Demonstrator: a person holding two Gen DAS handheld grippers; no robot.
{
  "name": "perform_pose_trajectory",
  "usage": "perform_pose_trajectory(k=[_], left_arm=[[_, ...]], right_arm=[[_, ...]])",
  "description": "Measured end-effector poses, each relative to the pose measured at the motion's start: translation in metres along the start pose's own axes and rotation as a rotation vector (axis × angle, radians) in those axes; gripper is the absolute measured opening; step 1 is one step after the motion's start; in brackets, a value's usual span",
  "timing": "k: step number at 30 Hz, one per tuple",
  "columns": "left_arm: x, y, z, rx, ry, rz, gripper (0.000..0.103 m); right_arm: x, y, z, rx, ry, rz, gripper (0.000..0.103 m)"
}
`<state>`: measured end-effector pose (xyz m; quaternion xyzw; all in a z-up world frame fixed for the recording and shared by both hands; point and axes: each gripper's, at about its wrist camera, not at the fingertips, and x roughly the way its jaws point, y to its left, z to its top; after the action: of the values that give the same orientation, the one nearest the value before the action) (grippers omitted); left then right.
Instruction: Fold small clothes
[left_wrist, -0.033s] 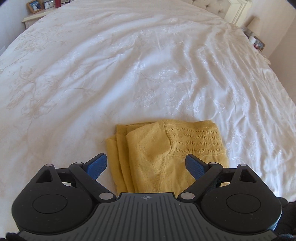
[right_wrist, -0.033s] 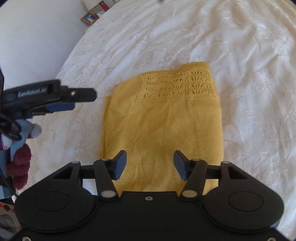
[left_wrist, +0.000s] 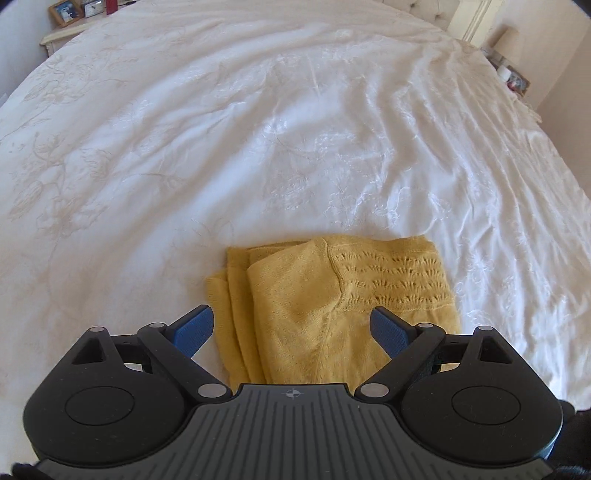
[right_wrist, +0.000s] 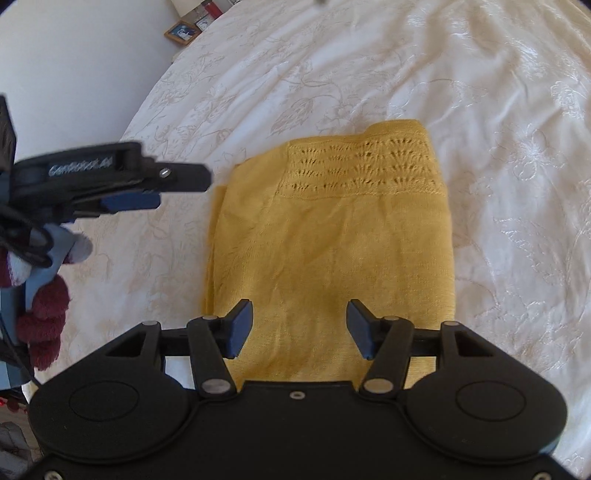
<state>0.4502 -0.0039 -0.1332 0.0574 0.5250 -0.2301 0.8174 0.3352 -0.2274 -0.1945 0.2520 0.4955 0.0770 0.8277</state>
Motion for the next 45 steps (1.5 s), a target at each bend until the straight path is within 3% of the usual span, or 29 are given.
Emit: perform_pose_trajectory(k=[6,9,13,20,29,36,40,42,45], left_arm=[[0.047,0.010,0.004,-0.037,0.091,0.023,0.092],[0.064,0.023,0.009,-0.049,0.124,0.101,0.092],[0.070,0.038,0.011,-0.065,0.132,0.113,0.093],[0.063,0.043,0.006,-0.086,0.124,0.152,0.094],[0.053,0.044,0.001,-0.085,0.120,0.195,0.094],[0.043,0.052,-0.005,-0.082,0.110,0.239,0.094],[0.033,0.062,-0.007,-0.075,0.077,0.342,0.092],[0.023,0.076,-0.011,-0.134,0.061,0.305,0.092],[0.006,0.094,-0.027,-0.255,0.053,0.144,0.093]], right_arm=[[0.035,0.042,-0.031,-0.180,0.146,0.050,0.063],[0.037,0.059,-0.042,-0.247,0.176,0.089,0.066],[0.031,0.071,-0.048,-0.300,0.185,0.115,0.067],[0.012,0.053,-0.031,-0.245,0.138,0.129,0.068],[-0.027,0.014,-0.016,-0.169,0.048,0.083,0.077],[-0.032,-0.010,-0.007,-0.087,0.002,0.052,0.086],[-0.035,-0.023,0.003,-0.055,-0.027,0.038,0.089],[-0.035,-0.029,0.010,-0.041,-0.043,0.032,0.092],[-0.038,-0.042,0.023,-0.020,-0.068,0.013,0.094]])
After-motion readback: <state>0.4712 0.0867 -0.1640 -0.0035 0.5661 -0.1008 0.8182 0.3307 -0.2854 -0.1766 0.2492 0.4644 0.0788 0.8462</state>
